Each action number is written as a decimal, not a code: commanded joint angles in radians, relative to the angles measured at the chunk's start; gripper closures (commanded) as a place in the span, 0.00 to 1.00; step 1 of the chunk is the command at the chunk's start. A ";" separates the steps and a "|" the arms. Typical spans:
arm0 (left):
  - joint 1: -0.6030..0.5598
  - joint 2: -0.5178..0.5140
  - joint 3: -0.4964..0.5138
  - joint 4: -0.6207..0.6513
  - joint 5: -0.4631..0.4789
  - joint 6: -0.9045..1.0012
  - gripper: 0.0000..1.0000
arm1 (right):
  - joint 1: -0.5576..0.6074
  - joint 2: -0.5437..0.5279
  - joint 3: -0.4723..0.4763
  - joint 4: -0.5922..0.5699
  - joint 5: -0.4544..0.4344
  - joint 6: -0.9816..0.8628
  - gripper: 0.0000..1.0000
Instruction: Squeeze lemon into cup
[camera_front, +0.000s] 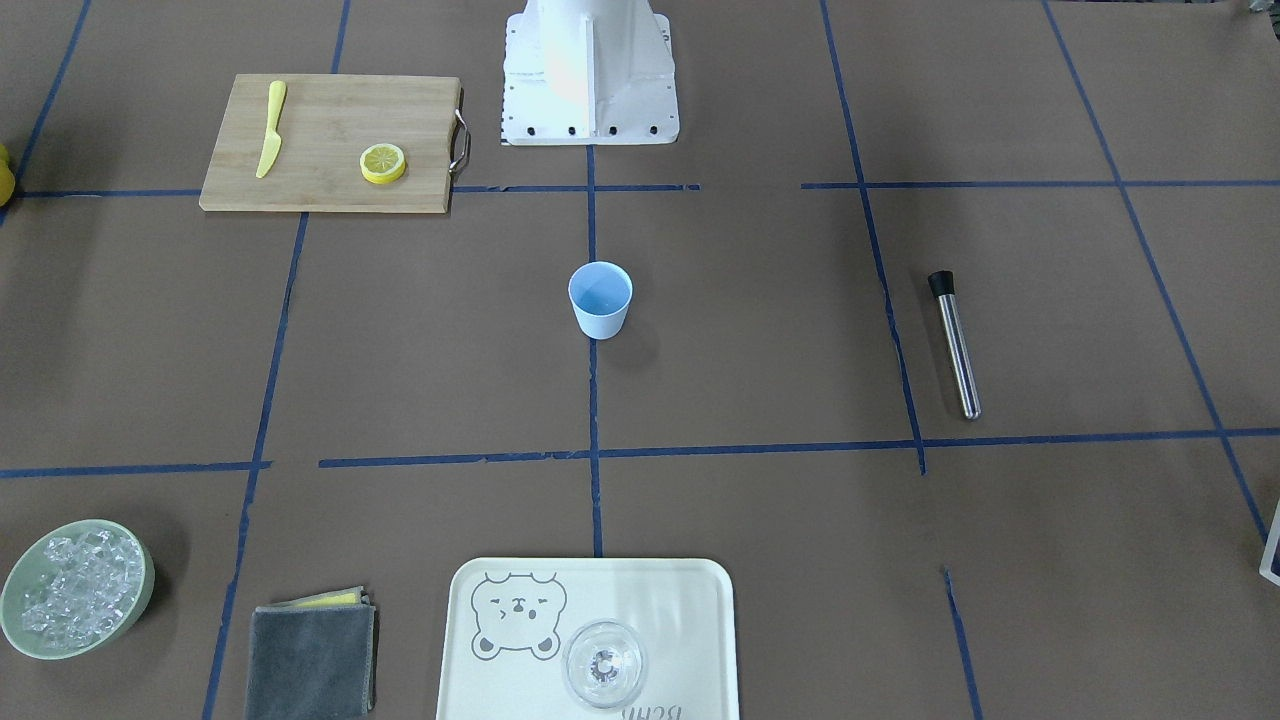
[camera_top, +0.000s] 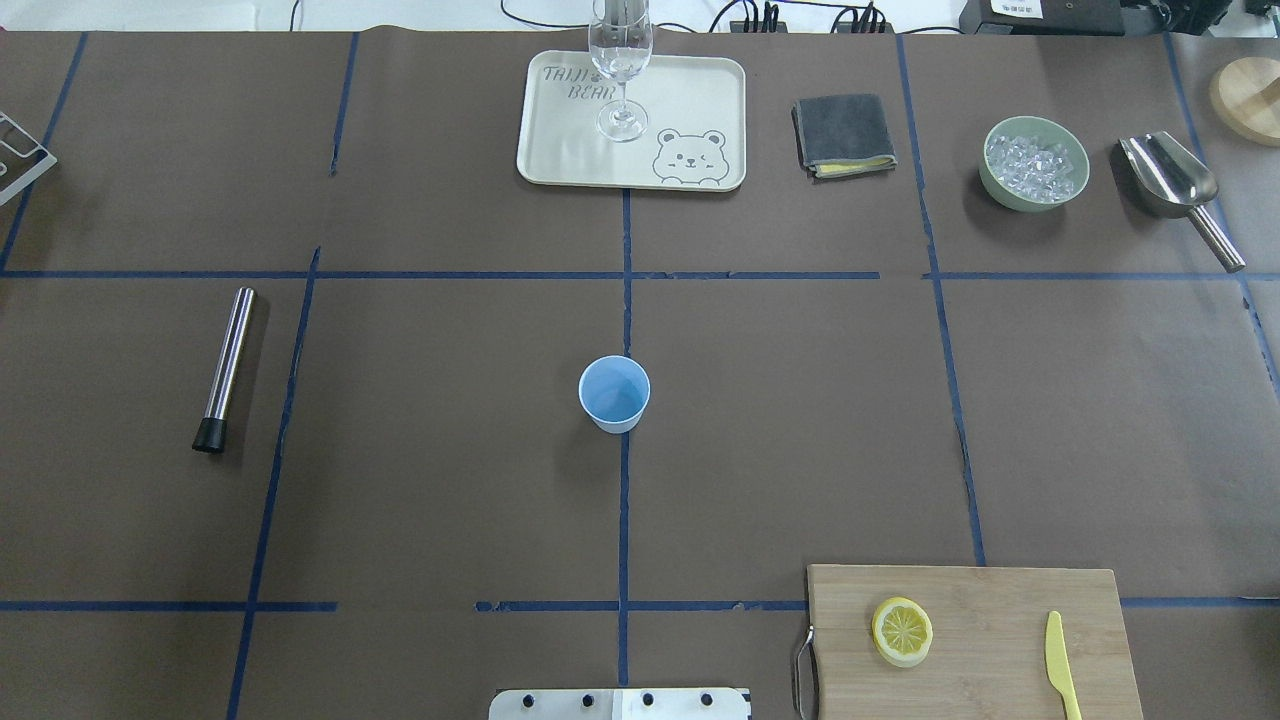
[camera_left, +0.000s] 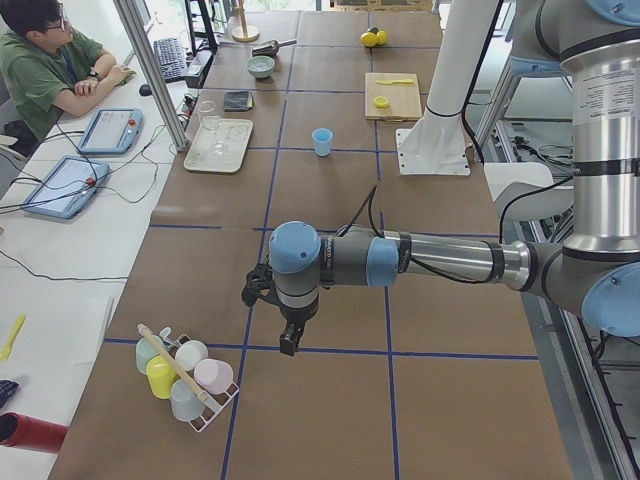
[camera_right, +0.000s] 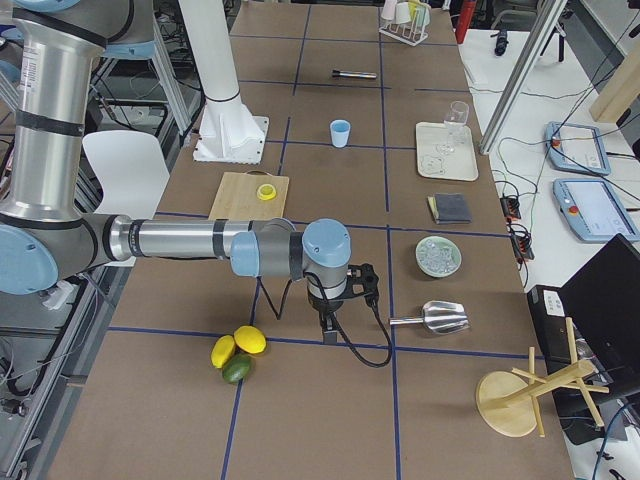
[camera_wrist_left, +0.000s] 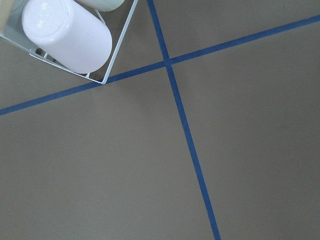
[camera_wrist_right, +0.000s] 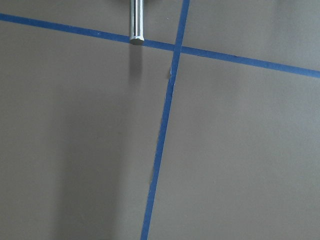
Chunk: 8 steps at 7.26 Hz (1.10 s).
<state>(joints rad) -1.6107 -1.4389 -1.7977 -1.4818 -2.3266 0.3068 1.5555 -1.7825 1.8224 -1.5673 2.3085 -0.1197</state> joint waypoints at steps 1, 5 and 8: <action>0.000 0.002 -0.005 0.000 0.000 0.002 0.00 | 0.000 0.002 0.002 0.001 0.000 0.000 0.00; 0.000 -0.031 -0.029 -0.075 0.009 -0.006 0.00 | -0.015 0.021 0.017 0.016 0.009 0.015 0.00; 0.000 -0.072 -0.017 -0.081 -0.004 -0.005 0.00 | -0.017 0.043 0.014 0.148 0.041 0.067 0.00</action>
<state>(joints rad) -1.6107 -1.4995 -1.8152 -1.5599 -2.3269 0.3045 1.5400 -1.7458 1.8346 -1.4543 2.3211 -0.0880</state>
